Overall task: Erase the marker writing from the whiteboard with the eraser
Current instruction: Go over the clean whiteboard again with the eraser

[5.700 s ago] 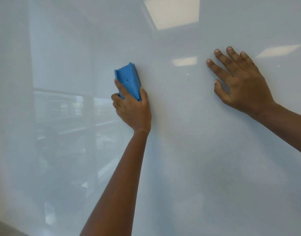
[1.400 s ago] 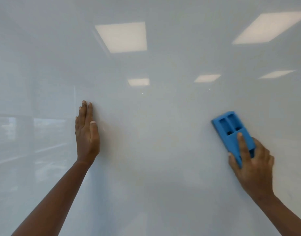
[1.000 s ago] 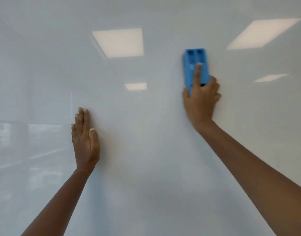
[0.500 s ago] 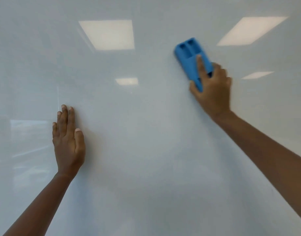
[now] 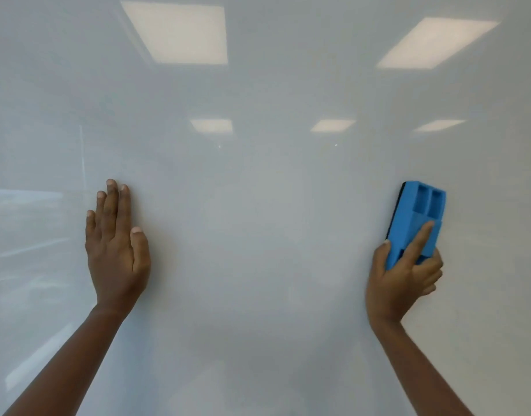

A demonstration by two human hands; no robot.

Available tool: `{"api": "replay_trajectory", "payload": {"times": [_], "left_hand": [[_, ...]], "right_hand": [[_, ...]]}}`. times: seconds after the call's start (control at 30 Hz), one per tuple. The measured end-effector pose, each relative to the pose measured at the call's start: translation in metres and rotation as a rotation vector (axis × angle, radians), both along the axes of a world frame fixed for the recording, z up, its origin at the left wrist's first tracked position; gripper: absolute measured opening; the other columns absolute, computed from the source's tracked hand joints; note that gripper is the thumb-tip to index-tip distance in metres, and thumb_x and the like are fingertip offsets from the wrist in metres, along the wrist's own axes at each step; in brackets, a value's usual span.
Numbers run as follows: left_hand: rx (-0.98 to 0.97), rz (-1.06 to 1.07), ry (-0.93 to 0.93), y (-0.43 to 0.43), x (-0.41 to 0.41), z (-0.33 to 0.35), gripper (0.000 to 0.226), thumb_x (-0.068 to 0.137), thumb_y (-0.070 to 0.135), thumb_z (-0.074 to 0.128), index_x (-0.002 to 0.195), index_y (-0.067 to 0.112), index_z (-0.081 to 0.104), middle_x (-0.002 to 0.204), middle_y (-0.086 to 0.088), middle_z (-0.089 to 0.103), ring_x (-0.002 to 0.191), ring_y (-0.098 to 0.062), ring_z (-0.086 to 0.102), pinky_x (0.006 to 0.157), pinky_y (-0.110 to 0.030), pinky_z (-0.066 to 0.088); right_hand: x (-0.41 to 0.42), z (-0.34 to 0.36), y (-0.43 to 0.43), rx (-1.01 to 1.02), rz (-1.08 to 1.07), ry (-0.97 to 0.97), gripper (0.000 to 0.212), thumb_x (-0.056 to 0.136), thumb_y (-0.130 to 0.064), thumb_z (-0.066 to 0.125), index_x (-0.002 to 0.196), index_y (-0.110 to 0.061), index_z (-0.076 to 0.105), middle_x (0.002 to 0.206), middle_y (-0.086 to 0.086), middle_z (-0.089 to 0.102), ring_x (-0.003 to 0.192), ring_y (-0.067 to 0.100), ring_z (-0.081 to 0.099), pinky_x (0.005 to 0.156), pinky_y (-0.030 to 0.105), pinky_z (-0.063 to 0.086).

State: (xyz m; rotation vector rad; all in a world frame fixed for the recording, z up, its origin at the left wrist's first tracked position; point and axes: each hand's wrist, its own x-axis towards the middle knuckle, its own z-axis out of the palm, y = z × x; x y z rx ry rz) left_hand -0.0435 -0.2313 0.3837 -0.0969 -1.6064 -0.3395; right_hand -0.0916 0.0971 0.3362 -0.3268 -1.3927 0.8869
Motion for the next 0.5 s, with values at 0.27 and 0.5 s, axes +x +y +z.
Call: {"api": "replay_trajectory", "payload": {"times": [0.27,0.5], "left_hand": [[0.049,0.077,-0.038,0.014,-0.002,-0.020,0.059,0.088,0.024,0.019,0.143,0.002,0.021,0.152,-0.014,0.017,0.139,-0.020,0.011,0.113,-0.023,-0.005],[0.035,0.072,-0.124,0.023,0.006,-0.053,0.060,0.089,0.028,0.019,0.144,0.004,0.016,0.153,-0.014,0.014,0.141,-0.022,0.010,0.114,-0.026,-0.004]], "right_hand": [[0.032,-0.045,-0.085,0.536,0.145,0.003,0.056,0.080,-0.034,0.048,0.132,-0.018,0.036,0.114,0.023,0.050,0.095,0.033,0.045,0.075,0.043,0.048],[0.057,-0.079,-0.111,1.026,0.344,-0.005,0.071,0.064,-0.039,0.068,0.126,-0.026,0.038,0.108,0.006,0.050,0.087,0.015,0.050,0.060,0.024,0.051]]}}
